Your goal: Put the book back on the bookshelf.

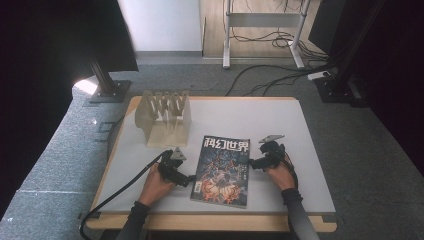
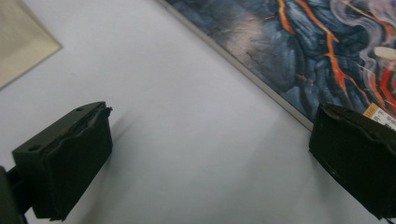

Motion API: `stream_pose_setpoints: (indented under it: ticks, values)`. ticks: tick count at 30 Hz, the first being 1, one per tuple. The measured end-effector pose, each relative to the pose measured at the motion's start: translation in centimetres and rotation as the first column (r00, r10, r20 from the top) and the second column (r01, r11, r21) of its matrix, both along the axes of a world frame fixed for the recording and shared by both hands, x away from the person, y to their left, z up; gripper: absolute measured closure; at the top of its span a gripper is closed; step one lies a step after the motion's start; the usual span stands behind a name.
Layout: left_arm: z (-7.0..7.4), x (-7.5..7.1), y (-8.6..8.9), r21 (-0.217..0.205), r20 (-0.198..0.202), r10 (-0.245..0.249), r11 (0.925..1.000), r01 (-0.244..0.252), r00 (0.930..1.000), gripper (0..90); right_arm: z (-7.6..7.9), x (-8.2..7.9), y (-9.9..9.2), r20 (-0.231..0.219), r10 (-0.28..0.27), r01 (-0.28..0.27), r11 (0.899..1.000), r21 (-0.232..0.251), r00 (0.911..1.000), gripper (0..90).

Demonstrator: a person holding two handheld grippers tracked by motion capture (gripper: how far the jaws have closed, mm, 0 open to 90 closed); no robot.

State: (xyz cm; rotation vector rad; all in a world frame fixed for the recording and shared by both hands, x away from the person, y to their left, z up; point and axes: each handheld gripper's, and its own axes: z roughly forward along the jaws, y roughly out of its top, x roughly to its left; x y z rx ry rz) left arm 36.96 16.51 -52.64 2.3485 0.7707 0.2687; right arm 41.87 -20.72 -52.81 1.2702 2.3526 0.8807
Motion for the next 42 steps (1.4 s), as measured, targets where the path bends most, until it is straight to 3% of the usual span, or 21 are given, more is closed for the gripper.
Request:
stream_pose_setpoints:
  ticks: [3, 6, 10, 11, 14, 17, 21, 23, 28, 33, 34, 35, 36, 37, 39, 42]
  values:
    - [-0.1, -1.1, -0.6, -0.006, 0.006, -0.017, 0.9998, 0.017, 0.9998, 0.0, 0.1, 1.0, 0.5, 0.011, -0.028, 0.028, 0.999, -0.02, 0.9996, 0.0]
    - [-0.2, -2.3, -1.9, -0.011, 0.01, -0.071, 0.9974, 0.071, 0.9974, 0.0, 0.2, 1.8, 1.1, 0.023, -0.049, 0.05, 0.998, -0.036, 0.9985, 1.7]
    - [-0.2, -2.8, -2.5, -0.009, 0.012, -0.093, 0.9956, 0.093, 0.9956, 0.0, 0.0, 2.6, 1.3, 0.014, -0.048, 0.048, 0.999, -0.015, 0.9988, 2.3]
    - [-0.2, -2.8, -2.4, -0.013, 0.01, -0.096, 0.9953, 0.096, 0.9953, 0.0, 0.1, 3.0, 1.0, -0.01, -0.031, 0.031, 1.0, 0.002, 0.9995, 2.6]
    - [-0.2, -2.6, -2.3, -0.013, 0.01, -0.09, 0.9959, 0.09, 0.9959, 0.0, 0.5, 3.0, 0.8, -0.01, -0.037, 0.036, 0.999, -0.018, 0.9993, 3.1]
    - [-0.2, -1.9, -2.2, -0.02, 0.01, -0.075, 0.997, 0.075, 0.9971, 0.0, 2.0, 2.1, 0.3, 0.01, -0.044, 0.043, 0.998, 0.048, 0.999, 3.4]
    - [-0.2, -1.7, -2.2, -0.018, 0.011, -0.099, 0.9949, 0.1, 0.995, 0.0, 2.6, 1.3, 1.0, -0.003, 0.012, -0.012, 0.998, 0.064, 0.9999, 6.0]
    - [-0.2, -1.7, -2.2, -0.02, 0.014, -0.099, 0.9948, 0.1, 0.995, 0.0, 2.7, 0.8, 2.2, -0.02, 0.062, -0.06, 0.995, 0.08, 0.9979, 11.8]
    - [-0.2, -1.8, -2.4, -0.017, 0.016, -0.104, 0.9944, 0.104, 0.9945, 0.0, 2.0, 1.2, 3.7, -0.052, 0.092, -0.086, 0.99, 0.108, 0.9944, 13.2]
    - [-0.3, -1.8, -2.5, -0.021, 0.012, -0.104, 0.9944, 0.104, 0.9945, 0.0, 0.8, 2.1, 4.7, -0.095, 0.09, -0.073, 0.982, 0.173, 0.9914, 16.7]
    - [-0.3, -1.8, -2.5, -0.021, 0.012, -0.104, 0.9943, 0.104, 0.9945, 0.0, 0.8, 2.2, 4.8, -0.087, 0.086, -0.068, 0.98, 0.186, 0.9925, 20.2]
    - [-0.3, -1.8, -2.5, -0.024, 0.011, -0.101, 0.9945, 0.102, 0.9948, 0.0, 0.8, 2.2, 4.8, -0.097, 0.082, -0.06, 0.976, 0.21, 0.9919, 26.1]
    - [-0.3, -1.8, -2.5, -0.025, 0.01, -0.101, 0.9946, 0.101, 0.9949, 0.0, 0.9, 2.3, 4.8, -0.115, 0.084, -0.054, 0.969, 0.243, 0.9898, 26.1]
    - [-0.3, -1.8, -2.5, -0.025, 0.009, -0.101, 0.9946, 0.101, 0.9949, 0.0, 1.0, 2.3, 4.8, -0.143, 0.052, -0.012, 0.964, 0.267, 0.9884, 28.8]
    - [-0.3, -1.8, -2.5, -0.025, 0.009, -0.101, 0.9946, 0.101, 0.9949, 0.0, 1.0, 2.3, 4.7, -0.151, 0.04, 0.002, 0.962, 0.272, 0.9878, 30.8]
    - [-0.3, -1.7, -2.5, -0.025, 0.008, -0.101, 0.9946, 0.101, 0.9949, 0.0, 1.0, 1.9, 4.0, -0.178, 0.03, 0.026, 0.953, 0.303, 0.9835, 35.9]
